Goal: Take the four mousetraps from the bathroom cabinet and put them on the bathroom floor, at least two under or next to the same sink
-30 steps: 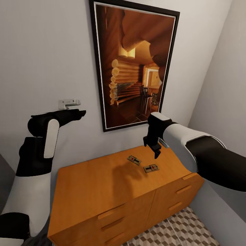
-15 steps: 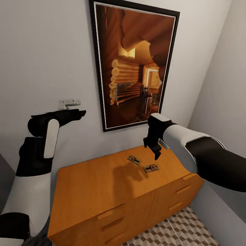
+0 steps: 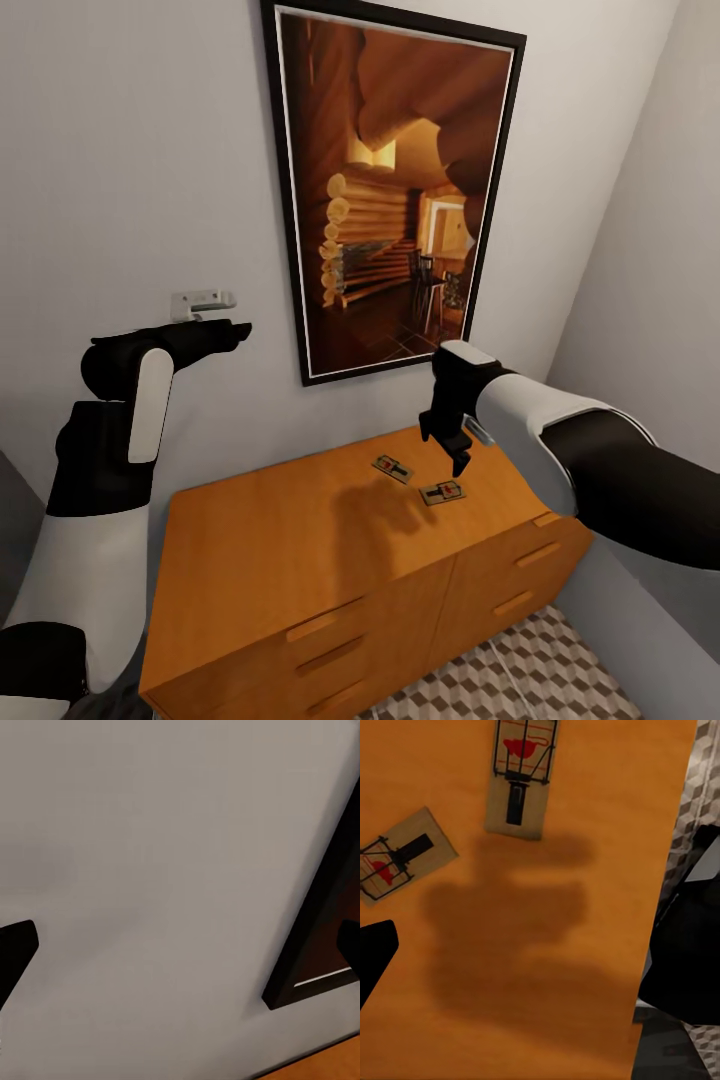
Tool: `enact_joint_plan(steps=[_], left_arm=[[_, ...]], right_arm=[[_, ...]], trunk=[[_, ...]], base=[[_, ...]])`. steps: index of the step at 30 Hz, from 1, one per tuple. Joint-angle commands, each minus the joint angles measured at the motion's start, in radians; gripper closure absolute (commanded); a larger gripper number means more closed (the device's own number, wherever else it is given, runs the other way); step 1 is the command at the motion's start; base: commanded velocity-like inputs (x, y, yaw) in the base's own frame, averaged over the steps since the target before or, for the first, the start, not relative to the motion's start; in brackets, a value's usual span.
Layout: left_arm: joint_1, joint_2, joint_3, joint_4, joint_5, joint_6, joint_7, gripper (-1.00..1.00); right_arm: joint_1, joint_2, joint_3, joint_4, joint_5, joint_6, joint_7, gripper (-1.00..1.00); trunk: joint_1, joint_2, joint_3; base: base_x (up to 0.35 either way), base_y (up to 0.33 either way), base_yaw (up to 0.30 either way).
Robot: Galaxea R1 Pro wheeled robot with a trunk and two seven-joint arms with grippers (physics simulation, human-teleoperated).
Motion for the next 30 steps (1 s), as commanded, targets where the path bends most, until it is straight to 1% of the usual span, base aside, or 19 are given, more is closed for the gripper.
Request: enact_joint_plan(steps=[1,22,30], left_arm=[[-0.001,0.001,-0.002,-0.001,0.010,0.003,0.010,-1.00],[-0.001,0.001,-0.002,-0.001,0.011,0.003,0.010,-1.00],[-0.001,0.001,-0.002,-0.001,0.011,0.003,0.010,-1.00]], right_arm=[[0.001,0.000,0.009,-0.001,-0.007,0.011,-0.004,-1.00],[0.023,-0.001,0.007,-0.013,-0.007,0.014,0.011,-1.00],[0.024,-0.001,0.007,-0.054,-0.005,0.016,0.015,-1.00]], trunk=[[0.001,-0.002,-0.002],[0.001,-0.002,-0.002],[0.001,-0.002,-0.002]], base=[[0.000,0.000,0.000],[0.000,0.000,0.000],[0.000,0.000,0.000]])
